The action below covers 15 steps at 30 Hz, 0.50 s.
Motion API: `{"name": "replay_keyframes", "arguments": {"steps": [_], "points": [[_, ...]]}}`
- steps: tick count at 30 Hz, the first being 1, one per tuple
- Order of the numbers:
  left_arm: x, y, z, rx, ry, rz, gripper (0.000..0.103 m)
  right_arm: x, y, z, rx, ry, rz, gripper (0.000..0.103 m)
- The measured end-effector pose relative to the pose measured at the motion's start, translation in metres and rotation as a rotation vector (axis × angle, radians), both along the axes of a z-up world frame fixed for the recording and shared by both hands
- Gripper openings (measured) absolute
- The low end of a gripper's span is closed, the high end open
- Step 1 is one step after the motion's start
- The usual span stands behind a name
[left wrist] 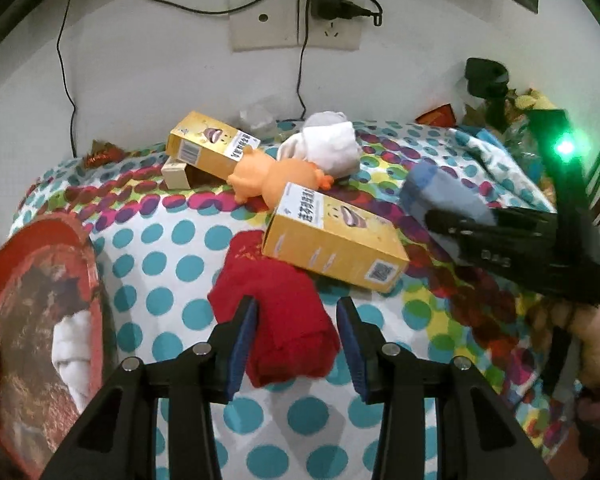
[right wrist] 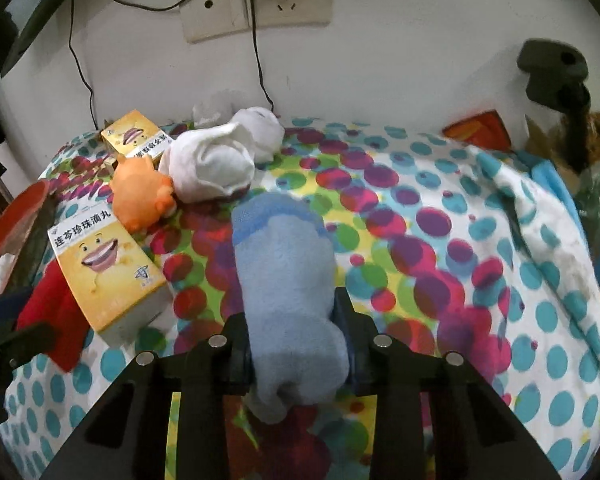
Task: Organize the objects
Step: 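Close the left gripper on the second red sock and lift it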
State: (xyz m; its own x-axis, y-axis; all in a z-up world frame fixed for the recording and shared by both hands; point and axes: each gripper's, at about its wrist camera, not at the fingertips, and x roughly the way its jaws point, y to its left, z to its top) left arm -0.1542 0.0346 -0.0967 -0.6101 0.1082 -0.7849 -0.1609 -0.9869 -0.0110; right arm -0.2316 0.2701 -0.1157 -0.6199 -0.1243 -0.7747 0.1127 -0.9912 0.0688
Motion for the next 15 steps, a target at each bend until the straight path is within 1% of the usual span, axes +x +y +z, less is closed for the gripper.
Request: {"name": "replay_keyframes", "arguments": {"steps": [4,7,11,13,15], "points": [[-0.008,-0.001,-0.009,-0.008,0.005,0.037,0.042,0.000,-0.003,0.000,0.026,-0.002,0.002,0.031],[-0.011,-0.002,-0.015,-0.033,0.016,0.057,0.042,-0.001,-0.008,-0.001,0.045,-0.002,0.005,0.032],[-0.012,-0.004,-0.020,-0.032,0.016,0.061,0.042,-0.002,-0.011,-0.001,0.046,-0.002,0.008,0.034],[-0.013,-0.003,-0.024,-0.048,0.014,0.057,0.042,-0.004,-0.016,-0.002,0.054,-0.001,0.007,0.034],[-0.011,-0.001,-0.025,-0.068,0.029,0.048,0.042,-0.001,-0.008,0.000,0.053,0.000,0.007,0.034]]}}
